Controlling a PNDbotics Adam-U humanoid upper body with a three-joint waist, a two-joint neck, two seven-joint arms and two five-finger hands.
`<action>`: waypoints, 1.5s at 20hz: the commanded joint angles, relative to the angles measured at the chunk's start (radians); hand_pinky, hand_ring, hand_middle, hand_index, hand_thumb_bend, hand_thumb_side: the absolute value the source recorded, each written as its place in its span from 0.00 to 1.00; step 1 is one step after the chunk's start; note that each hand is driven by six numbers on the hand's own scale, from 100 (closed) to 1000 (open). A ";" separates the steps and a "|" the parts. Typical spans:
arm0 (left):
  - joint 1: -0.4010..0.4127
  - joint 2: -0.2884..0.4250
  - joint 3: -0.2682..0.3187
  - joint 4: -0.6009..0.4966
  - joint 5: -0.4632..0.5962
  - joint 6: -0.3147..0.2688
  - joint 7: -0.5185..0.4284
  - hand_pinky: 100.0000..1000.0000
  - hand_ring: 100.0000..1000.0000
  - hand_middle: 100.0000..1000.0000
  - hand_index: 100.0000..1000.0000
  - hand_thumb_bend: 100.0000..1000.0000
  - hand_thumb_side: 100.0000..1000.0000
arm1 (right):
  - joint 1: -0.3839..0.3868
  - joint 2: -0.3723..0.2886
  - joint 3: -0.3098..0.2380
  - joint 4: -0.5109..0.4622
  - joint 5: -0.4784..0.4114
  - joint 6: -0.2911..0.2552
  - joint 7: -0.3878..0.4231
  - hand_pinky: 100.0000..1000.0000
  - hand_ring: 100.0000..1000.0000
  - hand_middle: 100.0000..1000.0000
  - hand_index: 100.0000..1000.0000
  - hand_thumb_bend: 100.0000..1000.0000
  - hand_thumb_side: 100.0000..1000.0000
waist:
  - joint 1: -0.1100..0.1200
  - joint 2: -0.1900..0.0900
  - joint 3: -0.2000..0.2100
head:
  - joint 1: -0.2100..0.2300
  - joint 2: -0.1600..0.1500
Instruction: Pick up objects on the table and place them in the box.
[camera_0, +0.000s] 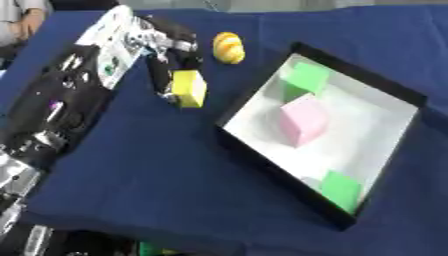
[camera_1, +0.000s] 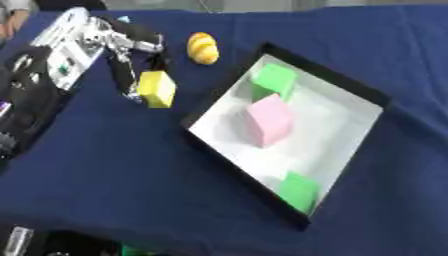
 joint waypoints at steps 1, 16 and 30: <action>-0.060 -0.001 -0.011 -0.109 -0.026 -0.015 0.022 0.67 0.57 0.44 0.50 0.64 0.00 | -0.023 -0.039 -0.004 -0.027 -0.007 -0.007 0.006 0.77 0.75 0.69 0.78 0.05 0.36 | 0.002 -0.038 -0.004 | 0.014 0.005; -0.021 -0.220 -0.059 -0.009 -0.132 -0.208 0.249 0.74 0.75 0.65 0.73 0.74 0.00 | -0.075 -0.128 -0.019 -0.086 -0.006 0.005 0.032 0.77 0.75 0.69 0.78 0.03 0.29 | -0.011 -0.037 -0.040 | 0.049 0.005; -0.029 -0.022 0.104 -0.070 -0.039 -0.047 0.290 0.85 0.90 0.85 0.86 0.56 0.00 | -0.046 -0.106 -0.022 -0.068 -0.005 -0.001 0.010 0.77 0.75 0.69 0.78 0.04 0.34 | -0.008 -0.038 -0.016 | 0.021 0.005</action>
